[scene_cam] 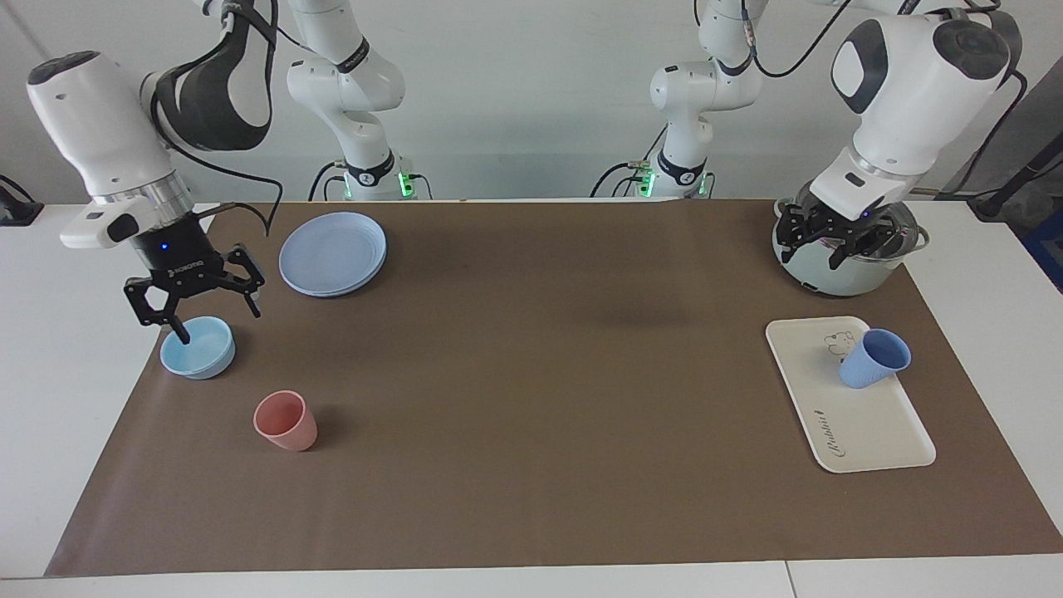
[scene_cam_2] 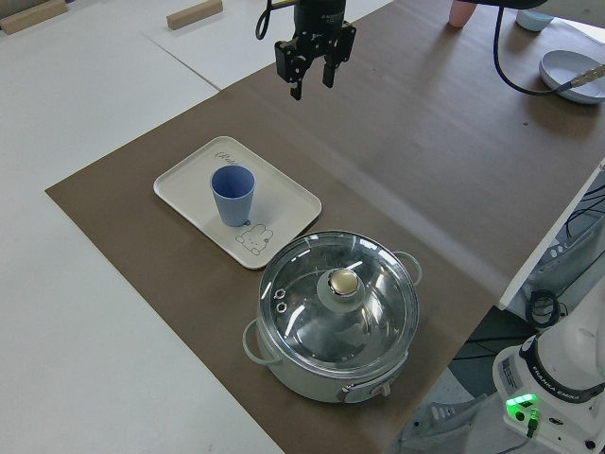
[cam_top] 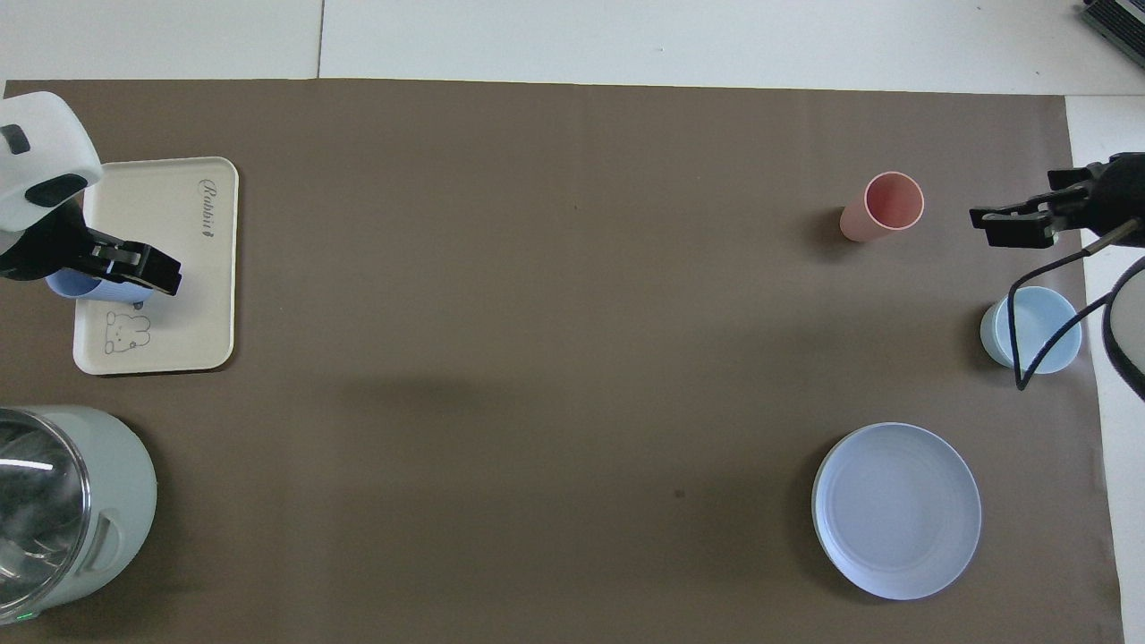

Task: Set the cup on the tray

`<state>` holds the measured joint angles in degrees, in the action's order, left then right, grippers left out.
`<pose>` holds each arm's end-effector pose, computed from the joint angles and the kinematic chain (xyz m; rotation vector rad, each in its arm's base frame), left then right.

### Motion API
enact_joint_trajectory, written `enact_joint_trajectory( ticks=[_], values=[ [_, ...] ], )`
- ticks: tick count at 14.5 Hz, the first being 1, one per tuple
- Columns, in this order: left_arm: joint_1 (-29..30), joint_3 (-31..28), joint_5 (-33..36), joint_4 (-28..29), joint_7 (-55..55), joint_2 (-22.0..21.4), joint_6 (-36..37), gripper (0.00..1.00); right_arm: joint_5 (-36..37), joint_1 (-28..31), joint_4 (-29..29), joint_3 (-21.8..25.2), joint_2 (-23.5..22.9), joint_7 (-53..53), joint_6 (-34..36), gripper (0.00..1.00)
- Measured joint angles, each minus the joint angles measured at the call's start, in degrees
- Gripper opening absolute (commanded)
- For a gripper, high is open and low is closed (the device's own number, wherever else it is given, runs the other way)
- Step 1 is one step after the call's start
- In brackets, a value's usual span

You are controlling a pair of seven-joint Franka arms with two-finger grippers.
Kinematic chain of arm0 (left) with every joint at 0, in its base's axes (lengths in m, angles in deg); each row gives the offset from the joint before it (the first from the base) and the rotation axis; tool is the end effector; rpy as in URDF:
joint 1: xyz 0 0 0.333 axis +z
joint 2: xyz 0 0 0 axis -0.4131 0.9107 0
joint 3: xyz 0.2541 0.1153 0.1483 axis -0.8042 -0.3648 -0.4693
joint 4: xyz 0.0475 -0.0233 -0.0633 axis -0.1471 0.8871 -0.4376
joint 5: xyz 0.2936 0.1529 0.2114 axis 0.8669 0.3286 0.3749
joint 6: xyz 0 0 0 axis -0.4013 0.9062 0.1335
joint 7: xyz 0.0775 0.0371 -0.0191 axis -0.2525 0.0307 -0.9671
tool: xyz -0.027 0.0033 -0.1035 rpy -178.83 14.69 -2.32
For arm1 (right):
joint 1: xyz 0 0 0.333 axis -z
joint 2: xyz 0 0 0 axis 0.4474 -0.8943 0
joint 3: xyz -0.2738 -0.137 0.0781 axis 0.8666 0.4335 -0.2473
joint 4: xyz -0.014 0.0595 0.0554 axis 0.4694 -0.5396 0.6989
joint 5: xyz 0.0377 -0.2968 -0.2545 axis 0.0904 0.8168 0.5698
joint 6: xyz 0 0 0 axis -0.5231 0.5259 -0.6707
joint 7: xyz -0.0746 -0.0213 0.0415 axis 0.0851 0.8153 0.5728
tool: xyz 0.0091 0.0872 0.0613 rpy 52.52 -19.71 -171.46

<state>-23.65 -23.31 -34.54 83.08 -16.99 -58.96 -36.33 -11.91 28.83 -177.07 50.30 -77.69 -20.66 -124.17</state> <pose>0.5699 -0.0512 0.5977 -3.0851 0.4316 0.0410 0.5998 -0.0611 0.5460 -3.0226 -0.5732 -0.5396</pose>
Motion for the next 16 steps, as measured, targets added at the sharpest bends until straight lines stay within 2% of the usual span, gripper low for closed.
enact_joint_trajectory(
  ticks=[3,6,9,11,16],
  values=[
    [0.18,-0.48,0.00,0.42,-0.70,-1.56,0.54,1.00,10.13,-3.51,0.05,-0.12,2.60,21.19,8.79,1.00],
    [0.32,-0.68,0.00,0.50,-2.39,-1.55,0.53,1.00,11.82,-6.59,0.34,-0.24,5.51,30.68,17.76,1.00],
    [0.33,-0.69,0.00,0.44,-3.33,-1.55,0.44,1.00,11.82,-7.16,4.28,-0.29,7.90,32.80,30.98,1.00],
    [0.33,-0.68,-0.09,0.37,-3.86,-1.56,0.36,1.00,11.68,-7.16,7.74,-0.30,8.13,32.84,37.25,1.00],
    [0.32,-0.65,-1.62,0.34,-5.92,-1.56,-0.04,1.00,11.50,-7.09,9.41,-0.32,7.43,32.82,39.83,1.00]
  ],
)
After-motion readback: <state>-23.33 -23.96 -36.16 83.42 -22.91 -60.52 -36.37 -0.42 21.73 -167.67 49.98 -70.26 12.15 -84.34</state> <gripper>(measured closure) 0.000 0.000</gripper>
